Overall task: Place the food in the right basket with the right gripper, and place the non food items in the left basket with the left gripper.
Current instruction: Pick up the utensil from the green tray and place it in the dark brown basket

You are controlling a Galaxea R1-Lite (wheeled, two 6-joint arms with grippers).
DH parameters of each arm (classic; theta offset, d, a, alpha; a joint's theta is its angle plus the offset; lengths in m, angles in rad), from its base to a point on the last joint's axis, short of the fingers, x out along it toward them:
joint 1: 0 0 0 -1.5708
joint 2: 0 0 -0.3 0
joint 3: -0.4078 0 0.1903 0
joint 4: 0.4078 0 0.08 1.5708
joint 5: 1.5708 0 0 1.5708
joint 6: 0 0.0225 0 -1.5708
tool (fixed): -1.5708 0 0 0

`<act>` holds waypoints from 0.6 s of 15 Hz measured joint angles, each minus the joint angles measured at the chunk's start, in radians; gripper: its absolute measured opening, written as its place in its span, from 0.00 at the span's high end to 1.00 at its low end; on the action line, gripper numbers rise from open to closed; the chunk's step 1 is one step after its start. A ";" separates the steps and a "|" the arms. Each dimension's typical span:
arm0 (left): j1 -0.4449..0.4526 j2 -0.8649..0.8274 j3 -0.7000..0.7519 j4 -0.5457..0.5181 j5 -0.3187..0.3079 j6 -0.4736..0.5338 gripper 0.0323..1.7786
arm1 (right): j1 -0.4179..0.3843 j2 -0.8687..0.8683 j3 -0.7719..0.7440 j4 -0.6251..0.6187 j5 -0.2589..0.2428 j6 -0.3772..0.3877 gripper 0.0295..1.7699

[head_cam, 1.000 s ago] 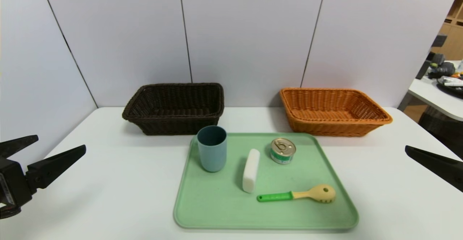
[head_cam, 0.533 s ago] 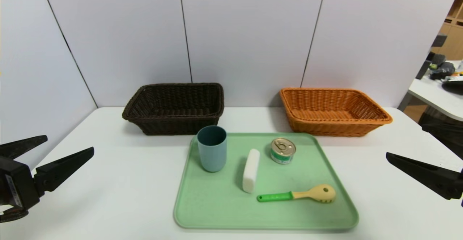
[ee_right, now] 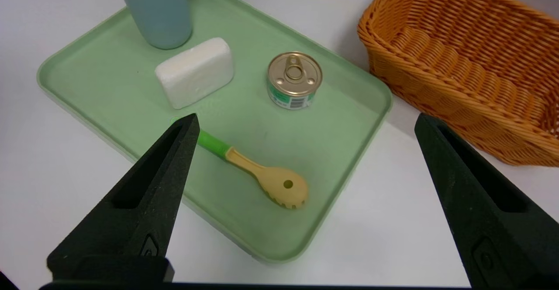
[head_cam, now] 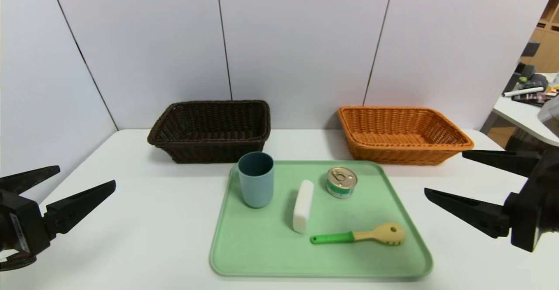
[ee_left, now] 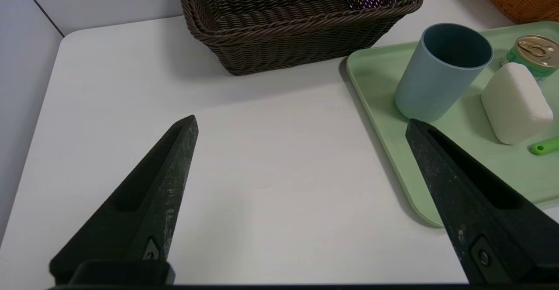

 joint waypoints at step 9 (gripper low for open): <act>-0.210 0.138 0.022 -0.114 0.005 -0.044 0.05 | 0.094 0.177 -0.026 -0.075 0.008 0.000 0.04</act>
